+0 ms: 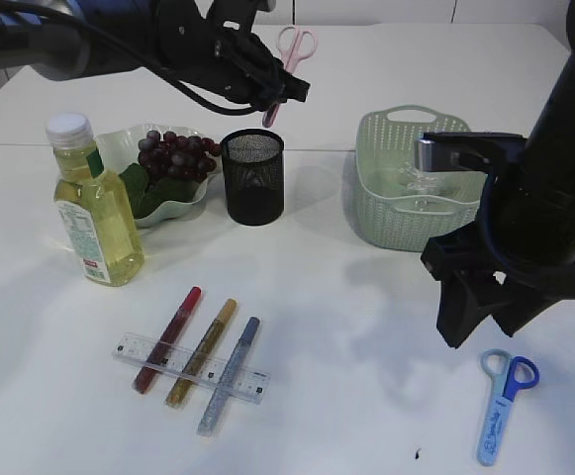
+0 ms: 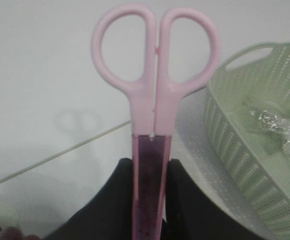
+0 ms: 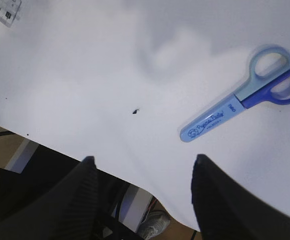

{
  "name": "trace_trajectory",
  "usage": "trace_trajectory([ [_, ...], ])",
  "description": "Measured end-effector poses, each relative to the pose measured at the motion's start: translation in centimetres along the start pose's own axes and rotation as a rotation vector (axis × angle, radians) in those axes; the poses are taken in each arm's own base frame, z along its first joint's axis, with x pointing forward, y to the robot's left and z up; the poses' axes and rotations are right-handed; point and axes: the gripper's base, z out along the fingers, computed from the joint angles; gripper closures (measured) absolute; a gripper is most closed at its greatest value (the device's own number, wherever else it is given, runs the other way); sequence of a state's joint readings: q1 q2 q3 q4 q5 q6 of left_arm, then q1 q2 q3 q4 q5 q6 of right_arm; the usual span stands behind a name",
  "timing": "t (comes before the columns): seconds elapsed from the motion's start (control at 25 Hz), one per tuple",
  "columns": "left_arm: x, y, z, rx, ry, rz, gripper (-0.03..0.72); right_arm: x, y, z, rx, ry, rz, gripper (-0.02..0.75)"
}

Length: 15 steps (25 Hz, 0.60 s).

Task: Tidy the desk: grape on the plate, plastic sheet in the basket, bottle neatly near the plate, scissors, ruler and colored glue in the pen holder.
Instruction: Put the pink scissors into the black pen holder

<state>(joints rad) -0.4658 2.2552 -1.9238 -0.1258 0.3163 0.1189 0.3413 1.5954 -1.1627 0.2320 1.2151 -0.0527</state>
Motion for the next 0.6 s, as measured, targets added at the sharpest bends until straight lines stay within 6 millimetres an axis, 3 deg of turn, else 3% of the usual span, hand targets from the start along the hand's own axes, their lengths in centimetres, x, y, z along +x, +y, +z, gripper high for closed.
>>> trace_trajectory([
  [0.6,0.8,1.7,0.5,-0.025,0.010,-0.030,0.561,0.0,0.0,0.0,0.004,0.000,-0.004,0.269],
])
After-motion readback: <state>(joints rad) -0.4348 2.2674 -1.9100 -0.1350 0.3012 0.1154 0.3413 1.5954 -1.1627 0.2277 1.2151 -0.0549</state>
